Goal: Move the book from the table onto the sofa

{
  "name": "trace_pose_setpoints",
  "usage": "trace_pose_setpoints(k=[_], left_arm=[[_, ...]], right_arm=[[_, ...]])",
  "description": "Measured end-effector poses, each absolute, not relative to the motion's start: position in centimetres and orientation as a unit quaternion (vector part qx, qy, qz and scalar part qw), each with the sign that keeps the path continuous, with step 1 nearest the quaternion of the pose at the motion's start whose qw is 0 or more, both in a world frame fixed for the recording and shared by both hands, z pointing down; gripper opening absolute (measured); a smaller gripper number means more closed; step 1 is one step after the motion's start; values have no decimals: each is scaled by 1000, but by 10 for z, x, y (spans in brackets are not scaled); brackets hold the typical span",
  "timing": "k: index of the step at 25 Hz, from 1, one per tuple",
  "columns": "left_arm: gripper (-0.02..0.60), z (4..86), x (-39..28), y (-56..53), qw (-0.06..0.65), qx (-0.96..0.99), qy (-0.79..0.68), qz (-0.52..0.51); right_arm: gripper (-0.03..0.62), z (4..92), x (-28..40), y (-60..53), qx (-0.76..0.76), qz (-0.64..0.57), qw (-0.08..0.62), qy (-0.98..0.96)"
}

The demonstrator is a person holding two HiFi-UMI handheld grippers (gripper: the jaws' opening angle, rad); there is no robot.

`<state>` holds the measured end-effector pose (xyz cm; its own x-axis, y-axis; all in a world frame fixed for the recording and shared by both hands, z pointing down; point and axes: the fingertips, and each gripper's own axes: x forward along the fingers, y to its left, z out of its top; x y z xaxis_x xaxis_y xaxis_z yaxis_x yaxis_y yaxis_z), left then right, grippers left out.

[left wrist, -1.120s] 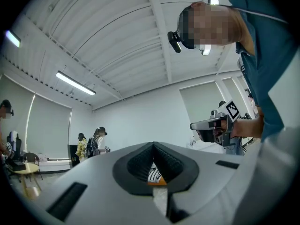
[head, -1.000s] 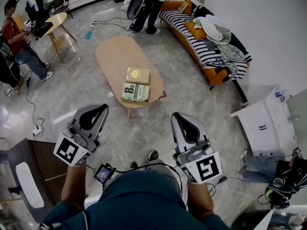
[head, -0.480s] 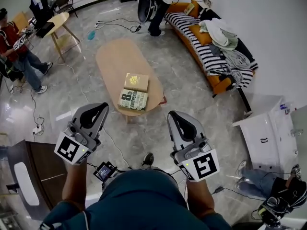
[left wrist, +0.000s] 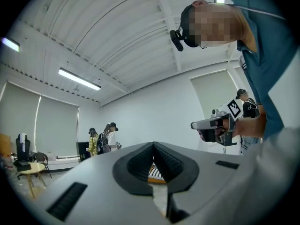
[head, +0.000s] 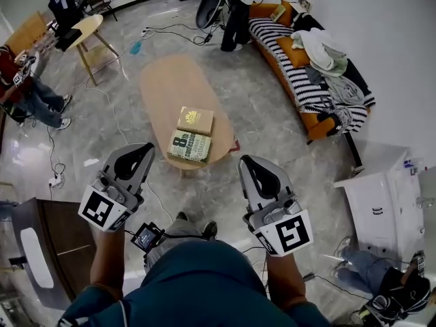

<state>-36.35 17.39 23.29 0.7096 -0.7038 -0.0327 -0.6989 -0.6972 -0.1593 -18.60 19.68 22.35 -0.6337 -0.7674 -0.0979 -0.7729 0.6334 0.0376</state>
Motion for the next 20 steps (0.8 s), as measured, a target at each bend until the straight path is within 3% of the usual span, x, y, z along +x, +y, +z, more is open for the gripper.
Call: trace_pose_setpoints(k=[20], left_arm=[[5, 242, -397, 55, 69, -945, 318, -2]], right_arm=[[15, 234, -222, 97, -492, 32, 16, 870]])
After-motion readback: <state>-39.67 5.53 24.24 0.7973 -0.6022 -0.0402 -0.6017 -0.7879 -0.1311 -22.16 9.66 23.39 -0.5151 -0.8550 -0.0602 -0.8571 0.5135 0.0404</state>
